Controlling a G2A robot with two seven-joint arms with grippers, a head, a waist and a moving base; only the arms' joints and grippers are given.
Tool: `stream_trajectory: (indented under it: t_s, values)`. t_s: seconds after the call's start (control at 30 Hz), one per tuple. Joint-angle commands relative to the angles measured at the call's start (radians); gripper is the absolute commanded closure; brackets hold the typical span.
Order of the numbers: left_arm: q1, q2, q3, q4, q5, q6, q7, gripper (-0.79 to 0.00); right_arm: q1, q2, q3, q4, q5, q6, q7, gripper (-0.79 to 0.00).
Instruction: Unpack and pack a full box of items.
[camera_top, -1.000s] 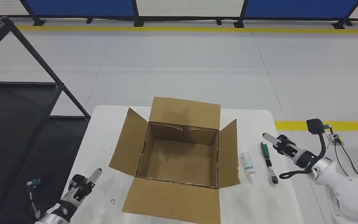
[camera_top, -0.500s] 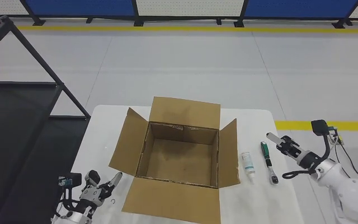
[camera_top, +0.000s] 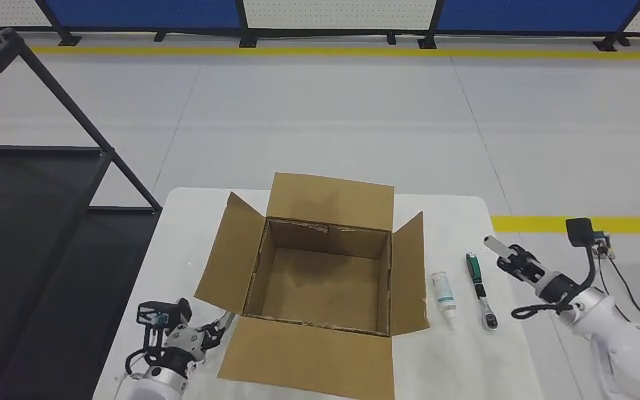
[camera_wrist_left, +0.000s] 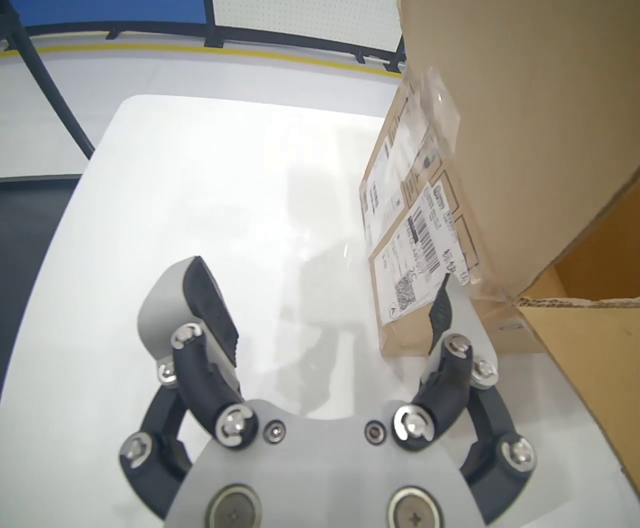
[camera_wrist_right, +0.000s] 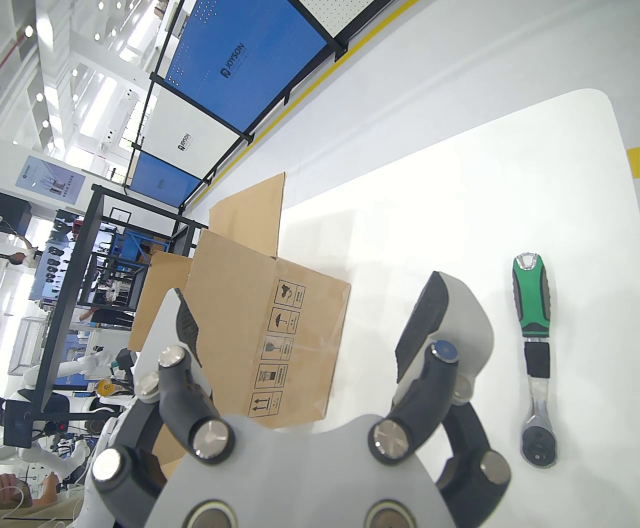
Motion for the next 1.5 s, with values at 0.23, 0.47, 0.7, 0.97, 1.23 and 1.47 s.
stream_trajectory:
  t_s: [0.23, 0.47, 0.7, 0.97, 1.23, 1.47]
  values:
    - [-0.013, -0.002, 0.028, 0.017, 0.035, -0.009, 0.013, -0.785, -0.008, 0.01, 0.0, 0.019, 0.007, 0.004, 0.016, -0.785]
    - [0.022, -0.001, 0.019, -0.006, 0.046, -0.026, 0.03, -0.785, 0.064, 0.019, -0.077, 0.085, -0.067, 0.068, 0.065, -0.785]
    - [0.052, 0.0, 0.01, -0.019, 0.051, -0.049, 0.044, -0.785, 0.17, 0.026, -0.176, 0.187, -0.134, 0.078, 0.136, -0.785]
    - [0.069, 0.0, 0.0, -0.031, 0.053, -0.047, 0.058, -0.785, 0.252, 0.026, -0.301, 0.244, -0.233, 0.088, 0.171, -0.785]
    - [0.081, -0.005, -0.053, -0.047, -0.046, -0.002, 0.098, -0.785, 0.304, 0.02, -0.396, 0.271, -0.29, 0.113, 0.156, -0.785]
    - [0.105, -0.012, -0.122, -0.089, -0.199, 0.02, 0.169, -0.785, 0.307, 0.028, -0.377, 0.26, -0.312, 0.127, 0.162, -0.785]
